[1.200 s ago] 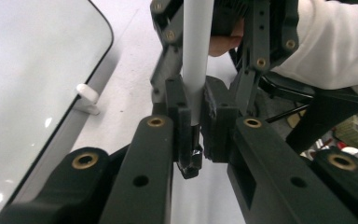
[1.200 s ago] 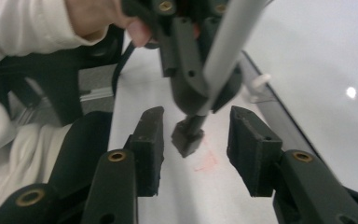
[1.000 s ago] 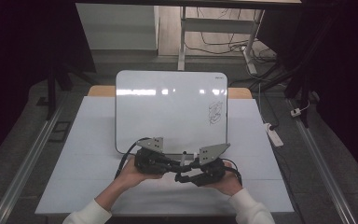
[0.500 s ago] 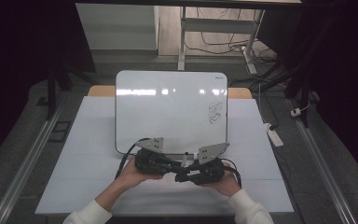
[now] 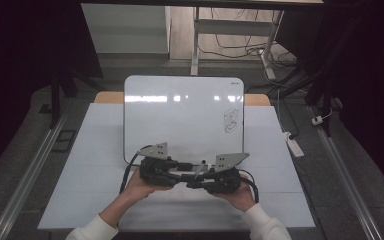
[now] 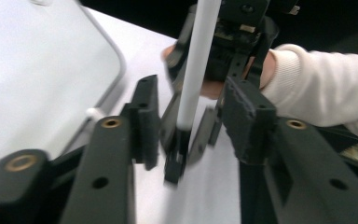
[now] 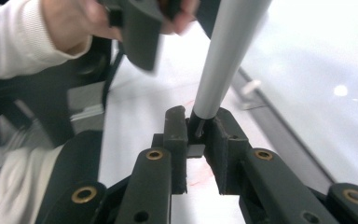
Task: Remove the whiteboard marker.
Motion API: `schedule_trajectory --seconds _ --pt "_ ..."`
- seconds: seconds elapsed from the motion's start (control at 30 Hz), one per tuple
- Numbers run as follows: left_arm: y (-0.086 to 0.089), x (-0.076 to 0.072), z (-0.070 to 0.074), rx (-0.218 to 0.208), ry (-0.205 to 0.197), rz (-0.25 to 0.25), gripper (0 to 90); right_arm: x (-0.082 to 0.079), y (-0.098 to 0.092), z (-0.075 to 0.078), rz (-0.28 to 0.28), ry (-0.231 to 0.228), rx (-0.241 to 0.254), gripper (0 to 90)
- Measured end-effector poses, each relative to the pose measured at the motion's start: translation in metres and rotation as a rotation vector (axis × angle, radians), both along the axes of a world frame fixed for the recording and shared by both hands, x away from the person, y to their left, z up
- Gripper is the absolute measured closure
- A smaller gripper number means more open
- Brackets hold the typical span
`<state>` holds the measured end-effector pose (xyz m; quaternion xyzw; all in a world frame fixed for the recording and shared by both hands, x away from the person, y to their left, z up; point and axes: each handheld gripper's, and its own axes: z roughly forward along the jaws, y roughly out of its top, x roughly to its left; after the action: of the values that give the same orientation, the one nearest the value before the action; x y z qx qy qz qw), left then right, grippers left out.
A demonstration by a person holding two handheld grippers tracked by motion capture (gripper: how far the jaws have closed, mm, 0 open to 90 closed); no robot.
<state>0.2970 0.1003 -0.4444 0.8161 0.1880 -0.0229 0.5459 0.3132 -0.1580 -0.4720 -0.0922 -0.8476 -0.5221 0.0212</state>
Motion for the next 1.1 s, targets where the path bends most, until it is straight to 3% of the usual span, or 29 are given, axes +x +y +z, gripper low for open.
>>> schedule_trajectory --seconds 0.1,0.17,0.23,0.37,0.47,0.53,0.63,0.7,0.73,0.77,0.83,0.97,1.1 --pt "0.015 -0.009 0.003 0.039 -0.019 0.106 42.9 0.002 -0.01 0.006 -0.094 -0.032 0.034 77.0" --pt "0.026 -0.016 0.003 0.068 -0.029 0.178 40.1 0.003 -0.013 0.007 -0.119 -0.041 0.044 77.0" --pt "0.038 -0.025 0.0 0.101 -0.041 0.245 33.7 0.004 -0.02 0.012 -0.195 -0.07 0.071 77.1" --pt "0.063 -0.045 -0.014 0.161 -0.057 0.347 31.2 0.005 -0.027 0.015 -0.26 -0.093 0.098 77.0" --pt "0.083 -0.058 -0.028 0.19 -0.047 0.412 30.5 0.008 -0.036 0.02 -0.329 -0.108 0.125 77.1" --pt "0.095 -0.063 -0.037 0.2 -0.032 0.442 30.5 0.009 -0.038 0.021 -0.347 -0.117 0.13 77.1" --pt "0.107 -0.066 -0.048 0.238 -0.027 0.492 29.4 0.014 -0.051 0.026 -0.443 -0.158 0.148 77.1" --pt "0.11 -0.063 -0.054 0.249 -0.013 0.52 28.4 0.016 -0.055 0.027 -0.468 -0.166 0.161 77.1" --pt "0.111 -0.062 -0.056 0.254 -0.009 0.531 26.6 0.02 -0.064 0.029 -0.53 -0.18 0.183 77.1" --pt "0.111 -0.06 -0.057 0.265 -0.009 0.538 26.6 0.02 -0.064 0.029 -0.53 -0.18 0.183 77.1" --pt "0.112 -0.058 -0.06 0.288 -0.009 0.55 25.0 0.028 -0.077 0.032 -0.606 -0.19 0.22 77.1" --pt "0.115 -0.055 -0.063 0.302 0.003 0.571 22.4 0.036 -0.089 0.039 -0.672 -0.201 0.265 77.1" --pt "0.118 -0.054 -0.063 0.286 0.007 0.59 21.7 0.052 -0.09 0.048 -0.708 -0.225 0.27 77.1"
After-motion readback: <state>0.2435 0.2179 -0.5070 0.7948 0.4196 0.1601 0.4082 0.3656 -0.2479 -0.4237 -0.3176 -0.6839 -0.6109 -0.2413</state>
